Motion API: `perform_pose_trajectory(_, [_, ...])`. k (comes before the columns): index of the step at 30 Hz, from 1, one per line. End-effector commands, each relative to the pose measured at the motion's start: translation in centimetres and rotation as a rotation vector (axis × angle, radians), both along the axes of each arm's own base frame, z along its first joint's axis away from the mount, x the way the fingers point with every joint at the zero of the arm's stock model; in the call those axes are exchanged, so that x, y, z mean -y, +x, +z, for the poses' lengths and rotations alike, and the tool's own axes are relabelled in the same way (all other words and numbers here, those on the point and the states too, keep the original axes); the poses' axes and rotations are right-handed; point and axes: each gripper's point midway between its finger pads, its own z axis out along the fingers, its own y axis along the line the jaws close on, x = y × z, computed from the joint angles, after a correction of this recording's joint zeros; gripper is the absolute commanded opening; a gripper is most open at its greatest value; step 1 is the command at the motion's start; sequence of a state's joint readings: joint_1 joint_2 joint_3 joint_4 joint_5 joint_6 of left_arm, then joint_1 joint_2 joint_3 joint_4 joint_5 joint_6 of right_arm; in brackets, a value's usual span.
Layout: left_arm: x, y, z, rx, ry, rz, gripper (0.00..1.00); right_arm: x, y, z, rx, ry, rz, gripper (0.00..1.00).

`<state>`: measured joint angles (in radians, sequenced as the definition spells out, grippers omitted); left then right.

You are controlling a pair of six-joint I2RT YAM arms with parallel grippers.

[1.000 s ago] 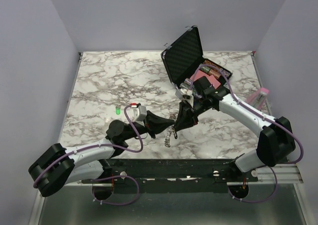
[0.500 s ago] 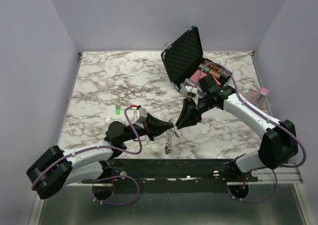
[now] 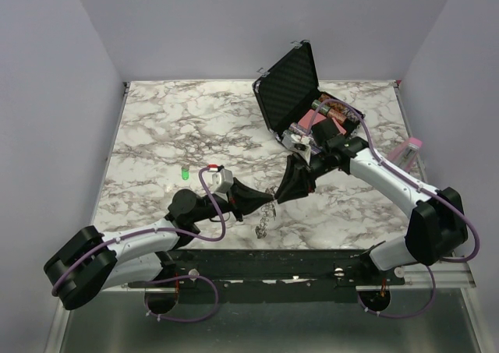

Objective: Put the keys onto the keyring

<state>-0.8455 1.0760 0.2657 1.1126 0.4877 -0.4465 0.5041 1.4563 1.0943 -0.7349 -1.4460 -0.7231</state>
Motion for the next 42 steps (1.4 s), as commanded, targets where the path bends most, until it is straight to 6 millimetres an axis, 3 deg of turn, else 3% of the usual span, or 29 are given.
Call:
perform_pose_trajectory(1, [0.1, -0.2, 2.3, 0.051, -0.056, -0.016, 0.00, -0.3, -0.7, 0.7, -0.018, 0.036, 0.028, 0.29])
perform_pose_trajectory(8, [0.1, 0.0, 2.4, 0.054, -0.060, -0.005, 0.00, -0.7, -0.9, 0.2, -0.028, 0.018, 0.039, 0.26])
perform_pose_trajectory(13, [0.0, 0.0, 2.4, 0.054, -0.064, 0.003, 0.00, -0.8, -0.8, 0.0, -0.026, 0.009, 0.034, 0.19])
perform_pose_trajectory(20, [-0.3, 0.1, 2.6, 0.058, -0.075, 0.018, 0.00, -0.9, -0.6, -0.3, -0.018, -0.004, 0.025, 0.20])
perform_pose_trajectory(25, [-0.4, 0.1, 2.5, 0.056, -0.074, 0.020, 0.00, -1.0, -0.6, -0.3, -0.012, -0.008, 0.024, 0.01])
perform_pose_trajectory(30, [-0.5, 0.1, 2.3, 0.044, -0.066, 0.027, 0.00, -0.9, -0.5, -0.5, 0.007, -0.024, 0.016, 0.00])
perform_pose_trajectory(31, [-0.7, 0.1, 2.2, 0.043, -0.062, 0.029, 0.04, -0.9, -0.4, -0.5, 0.017, -0.026, 0.015, 0.00])
perform_pose_trajectory(34, [-1.2, 0.1, 2.0, 0.034, -0.050, 0.042, 0.37, -0.8, -0.5, -0.5, 0.043, -0.030, 0.017, 0.00])
perform_pose_trajectory(36, [-1.7, 0.0, 1.8, 0.036, -0.031, 0.049, 0.53, -0.7, -0.4, -0.6, 0.067, -0.040, 0.013, 0.00])
perform_pose_trajectory(39, [-2.5, -0.1, 1.6, 0.058, 0.025, 0.066, 0.66, -0.4, -0.2, -0.9, 0.108, -0.067, 0.005, 0.00])
perform_pose_trajectory(42, [-3.1, -0.3, 0.1, 0.078, 0.163, 0.065, 0.73, -0.1, 0.0, -1.2, 0.149, -0.092, 0.003, 0.00])
